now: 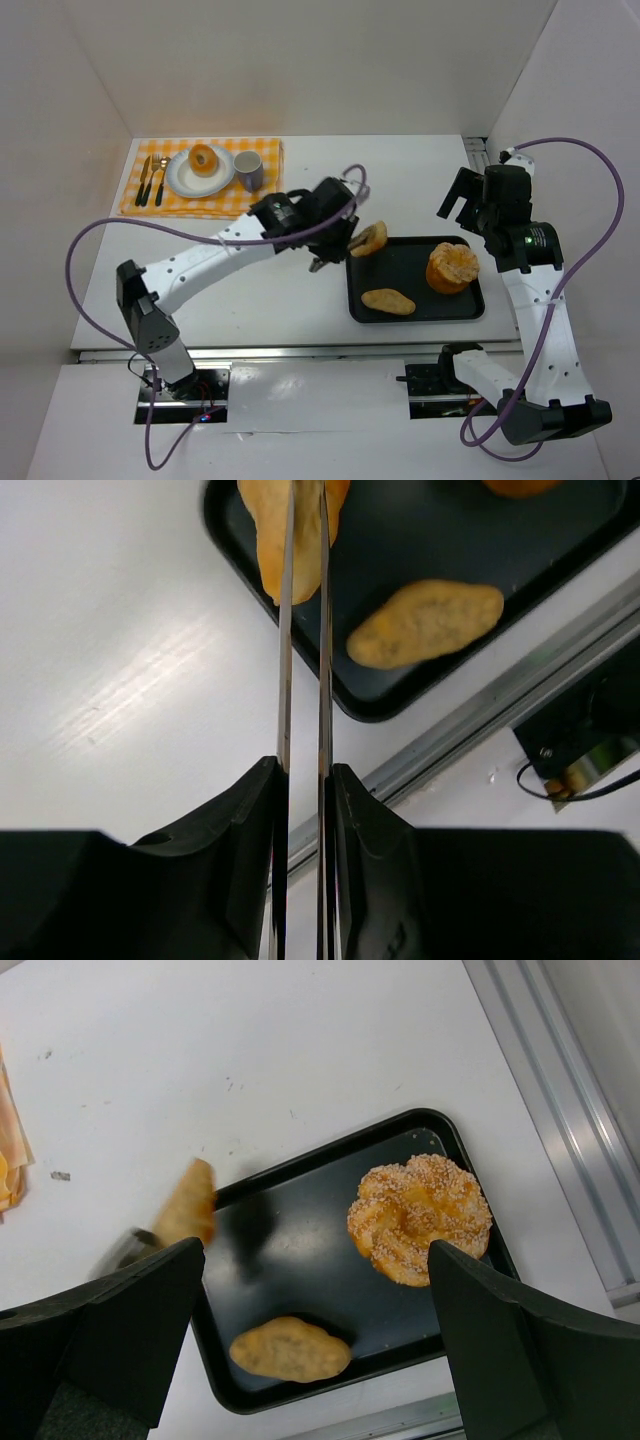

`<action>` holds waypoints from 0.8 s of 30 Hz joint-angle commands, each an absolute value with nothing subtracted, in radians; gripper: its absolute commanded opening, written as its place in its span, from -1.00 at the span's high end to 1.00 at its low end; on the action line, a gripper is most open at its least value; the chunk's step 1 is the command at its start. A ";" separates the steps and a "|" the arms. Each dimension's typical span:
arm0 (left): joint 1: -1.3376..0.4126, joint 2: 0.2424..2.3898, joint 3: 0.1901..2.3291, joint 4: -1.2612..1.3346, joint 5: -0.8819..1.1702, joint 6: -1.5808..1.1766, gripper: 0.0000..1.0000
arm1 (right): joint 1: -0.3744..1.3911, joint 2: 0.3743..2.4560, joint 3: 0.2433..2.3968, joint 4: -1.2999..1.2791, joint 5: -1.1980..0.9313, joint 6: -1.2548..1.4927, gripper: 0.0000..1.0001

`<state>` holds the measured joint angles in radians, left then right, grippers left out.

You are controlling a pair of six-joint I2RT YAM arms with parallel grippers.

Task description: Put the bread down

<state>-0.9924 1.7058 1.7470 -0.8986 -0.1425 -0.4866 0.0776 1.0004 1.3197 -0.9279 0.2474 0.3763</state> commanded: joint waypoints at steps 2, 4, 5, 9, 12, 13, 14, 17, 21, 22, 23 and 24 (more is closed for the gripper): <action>-0.797 1.557 1.799 -0.868 -0.045 -0.440 1.00 | 0.075 0.982 1.331 -0.907 0.256 0.374 -1.00; -0.729 1.534 1.799 -0.868 -0.044 -0.414 1.00 | 0.075 0.982 1.331 -0.907 0.256 0.374 -1.00; -0.692 1.525 1.808 -0.868 -0.044 -0.405 1.00 | 0.075 0.982 1.331 -0.907 0.256 0.374 -1.00; -0.453 1.491 1.827 -0.853 -0.002 -0.385 1.00 | 0.075 0.982 1.331 -0.907 0.256 0.374 -1.00; -0.309 1.454 1.801 -0.801 0.049 -0.373 1.00 | 0.075 0.982 1.331 -0.907 0.247 0.374 -1.00; -0.272 1.454 1.801 -0.801 0.064 -0.373 1.00 | 0.075 0.982 1.331 -0.907 0.247 0.374 -1.00; -0.235 1.444 1.801 -0.790 0.077 -0.373 1.00 | 0.075 0.982 1.331 -0.916 0.247 0.374 -1.00; -0.108 1.431 1.792 -0.761 0.098 -0.373 1.00 | 0.075 0.991 1.331 -0.916 0.256 0.374 -1.00; -0.019 1.431 1.760 -0.718 0.032 -0.383 1.00 | 0.075 1.000 1.331 -0.896 0.238 0.374 -1.00; 0.006 1.440 1.744 -0.704 0.017 -0.397 1.00 | 0.075 1.009 1.331 -0.896 0.238 0.374 -1.00; 0.017 1.440 1.730 -0.689 0.008 -0.408 1.00 | 0.075 1.009 1.331 -0.896 0.238 0.374 -1.00; 0.017 1.440 1.705 -0.669 -0.015 -0.408 1.00 | 0.075 1.022 1.331 -0.896 0.238 0.374 -1.00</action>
